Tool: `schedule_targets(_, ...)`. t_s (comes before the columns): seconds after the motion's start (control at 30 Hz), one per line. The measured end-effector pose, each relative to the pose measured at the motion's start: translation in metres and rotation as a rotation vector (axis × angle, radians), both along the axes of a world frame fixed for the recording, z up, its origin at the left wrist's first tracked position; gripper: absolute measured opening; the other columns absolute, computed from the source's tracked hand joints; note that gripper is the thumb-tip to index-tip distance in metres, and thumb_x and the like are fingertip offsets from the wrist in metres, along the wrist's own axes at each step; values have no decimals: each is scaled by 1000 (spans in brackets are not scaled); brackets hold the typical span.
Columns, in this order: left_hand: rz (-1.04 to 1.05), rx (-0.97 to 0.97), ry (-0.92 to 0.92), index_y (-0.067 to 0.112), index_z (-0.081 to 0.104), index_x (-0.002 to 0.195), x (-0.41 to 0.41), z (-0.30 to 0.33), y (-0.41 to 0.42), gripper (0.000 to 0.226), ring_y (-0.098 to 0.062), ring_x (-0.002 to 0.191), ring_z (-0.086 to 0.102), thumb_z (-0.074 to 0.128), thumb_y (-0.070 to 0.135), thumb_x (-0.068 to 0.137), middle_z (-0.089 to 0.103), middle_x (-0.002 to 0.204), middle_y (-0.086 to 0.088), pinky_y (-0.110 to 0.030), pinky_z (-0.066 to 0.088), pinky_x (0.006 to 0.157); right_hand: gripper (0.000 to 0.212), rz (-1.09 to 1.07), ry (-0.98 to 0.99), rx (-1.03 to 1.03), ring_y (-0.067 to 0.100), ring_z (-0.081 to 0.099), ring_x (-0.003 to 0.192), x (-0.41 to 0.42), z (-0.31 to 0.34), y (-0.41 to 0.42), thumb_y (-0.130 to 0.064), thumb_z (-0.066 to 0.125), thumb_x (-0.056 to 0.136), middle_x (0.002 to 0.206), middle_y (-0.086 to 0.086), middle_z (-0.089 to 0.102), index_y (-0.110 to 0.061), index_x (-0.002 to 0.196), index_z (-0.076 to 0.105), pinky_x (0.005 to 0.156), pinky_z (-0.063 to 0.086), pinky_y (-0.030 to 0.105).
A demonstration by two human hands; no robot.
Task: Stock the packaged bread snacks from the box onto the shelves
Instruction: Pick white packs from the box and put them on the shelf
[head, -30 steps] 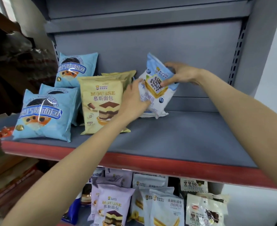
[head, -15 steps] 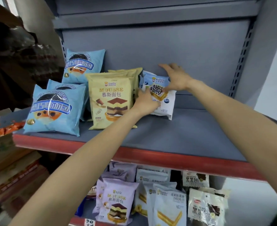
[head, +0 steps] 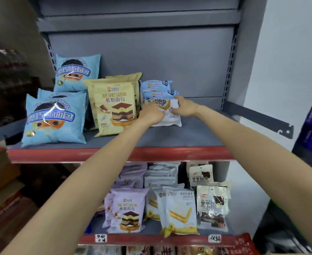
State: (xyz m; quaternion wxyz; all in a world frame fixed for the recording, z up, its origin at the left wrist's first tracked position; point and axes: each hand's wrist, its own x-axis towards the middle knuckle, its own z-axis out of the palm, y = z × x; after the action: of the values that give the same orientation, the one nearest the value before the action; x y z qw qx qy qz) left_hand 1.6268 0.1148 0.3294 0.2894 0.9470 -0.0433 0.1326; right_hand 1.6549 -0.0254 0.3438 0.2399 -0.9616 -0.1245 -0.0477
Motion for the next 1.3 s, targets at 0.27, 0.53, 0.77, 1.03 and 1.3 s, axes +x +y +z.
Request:
schedule_targets(0.27, -14, -155, -33, 14, 49, 128, 17, 4, -1, 40, -28, 118, 48, 49, 10, 89, 51, 133, -14, -30, 41, 90, 89, 55, -46, 199, 28, 51, 111, 29, -13, -4, -7, 68, 80, 136, 14, 46, -30, 148, 16, 81, 45, 29)
schedule_targets(0.53, 79, 9, 20, 16, 18, 150, 36, 4, -1, 73, -34, 143, 11, 57, 20, 88, 12, 154, -20, -37, 15, 117, 98, 150, 81, 22, 35, 14, 145, 36, -22, -1, -32, 59, 91, 158, 10, 17, -25, 148, -20, 119, 12, 42)
schedule_targets(0.77, -71, 147, -157, 14, 32, 145, 4, 4, 6, 60, -29, 141, 22, 54, 20, 90, 27, 152, -14, -35, 22, 113, 75, 94, -211, -75, 35, 17, 141, -15, -17, -29, -35, 57, 91, 152, 18, 21, -26, 151, 13, 116, 15, 43)
schedule_targets(1.03, -278, -29, -705, 24, 66, 105, -118, -17, 17, 20, -11, 89, 64, 52, 27, 91, 71, 88, 12, -30, 45, 72, 23, 93, -602, -1, 20, 59, 104, -144, -37, -42, -23, 56, 92, 109, 2, 66, -16, 113, 62, 92, 45, 40)
schedule_targets(1.3, -625, -166, -504, 22, 68, 96, -236, -105, -15, 18, -6, 68, 60, 51, 28, 92, 61, 69, 17, -31, 48, 65, 18, -118, -600, -331, 26, 63, 64, -334, -116, -64, -25, 52, 92, 74, -1, 66, -13, 96, 64, 50, 47, 33)
